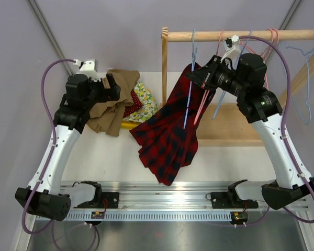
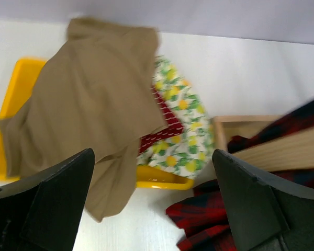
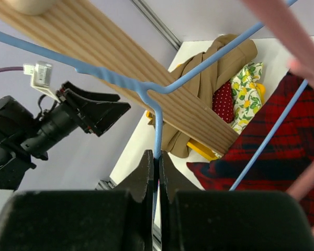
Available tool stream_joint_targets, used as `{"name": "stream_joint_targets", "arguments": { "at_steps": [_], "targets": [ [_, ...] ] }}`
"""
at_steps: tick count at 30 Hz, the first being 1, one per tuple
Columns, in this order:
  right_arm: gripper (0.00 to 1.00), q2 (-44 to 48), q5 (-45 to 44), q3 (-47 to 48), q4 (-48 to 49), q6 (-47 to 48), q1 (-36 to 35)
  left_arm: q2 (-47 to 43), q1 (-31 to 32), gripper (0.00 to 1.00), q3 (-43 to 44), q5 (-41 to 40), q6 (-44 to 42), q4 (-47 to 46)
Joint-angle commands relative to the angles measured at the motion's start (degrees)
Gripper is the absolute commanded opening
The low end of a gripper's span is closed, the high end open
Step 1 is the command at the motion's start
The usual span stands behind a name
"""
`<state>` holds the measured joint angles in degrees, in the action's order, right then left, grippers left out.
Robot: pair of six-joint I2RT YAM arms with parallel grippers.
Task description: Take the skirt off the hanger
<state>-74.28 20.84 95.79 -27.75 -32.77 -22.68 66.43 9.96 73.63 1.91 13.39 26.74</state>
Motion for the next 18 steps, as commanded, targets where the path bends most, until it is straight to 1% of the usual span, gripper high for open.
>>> {"name": "stream_joint_targets", "arguments": {
  "at_steps": [1, 3, 4, 5, 6, 7, 8, 9, 10, 12, 13, 14, 15, 16, 18],
  "targets": [
    [0.0, 0.02, 0.86, 9.76, 2.53, 4.04, -0.44, -3.06, 8.37, 0.99, 10.98, 3.61, -5.38, -1.96],
    [0.0, -0.86, 1.92, 12.13, 2.52, 3.42, -0.44, -3.15, 12.44, 0.99, 13.2, 6.86, -6.53, -2.04],
    [0.0, -1.04, 2.97, 12.49, 2.61, 3.16, -0.44, -3.24, 15.59, 0.99, 13.65, 12.71, -6.62, -2.22],
    [0.0, -0.95, 3.41, 12.67, 3.22, 2.89, -0.44, -3.85, 16.93, 0.99, 12.95, 15.72, -6.36, -3.96],
    [0.0, -0.78, 3.68, 12.67, 3.49, 2.46, -0.44, -4.29, 17.9, 0.99, 11.38, 21.67, -4.35, -5.81],
    [0.0, -0.6, 4.03, 12.41, 4.19, 2.28, -0.44, -4.82, 19.21, 0.99, 9.63, 25.21, -3.03, -10.26],
    [0.0, 0.01, 4.12, 11.97, 4.71, 2.19, -0.44, -5.34, 19.92, 0.99, 5.52, 28.64, -1.71, -12.48],
    [0.0, 0.54, 4.12, 10.83, 5.24, 1.84, -0.44, -6.39, 20.8, 0.99, 3.39, 31.28, 0.39, -14.94],
    [0.0, 0.89, 4.03, 10.39, 5.51, 1.75, -0.44, -7.01, 23.5, 0.99, 1.37, 34.09, 1.11, -19.05],
    [0.0, 1.68, 4.21, 9.42, 5.69, 1.57, -0.44, -8.51, 27.12, 0.99, -3.98, 34.65, 1.73, -22.42],
    [0.0, 2.21, 4.38, 9.07, 5.77, 1.49, -0.44, -8.51, 30.79, 0.99, -5.49, 34.21, 1.82, -25.39],
    [0.0, 2.38, 4.56, 8.89, 5.86, 1.31, -0.44, -8.51, 32.65, 0.99, -6.47, 33.6, 1.47, -26.29],
    [0.0, 2.65, 4.65, 8.54, 6.04, 1.05, -0.44, -7.73, 34.5, 0.99, -7.69, 30.9, 0.94, -26.56],
    [0.0, 2.91, 5.17, 8.45, 6.13, 0.78, -0.44, -7.2, 37.65, 0.99, -8.23, 29.22, 0.42, -28.39],
    [0.0, 3.44, 5.87, 8.62, 6.21, -0.27, -0.53, -5.62, 39.69, 0.99, -8.93, 26.66, -0.29, -29.81]
  ]
}}
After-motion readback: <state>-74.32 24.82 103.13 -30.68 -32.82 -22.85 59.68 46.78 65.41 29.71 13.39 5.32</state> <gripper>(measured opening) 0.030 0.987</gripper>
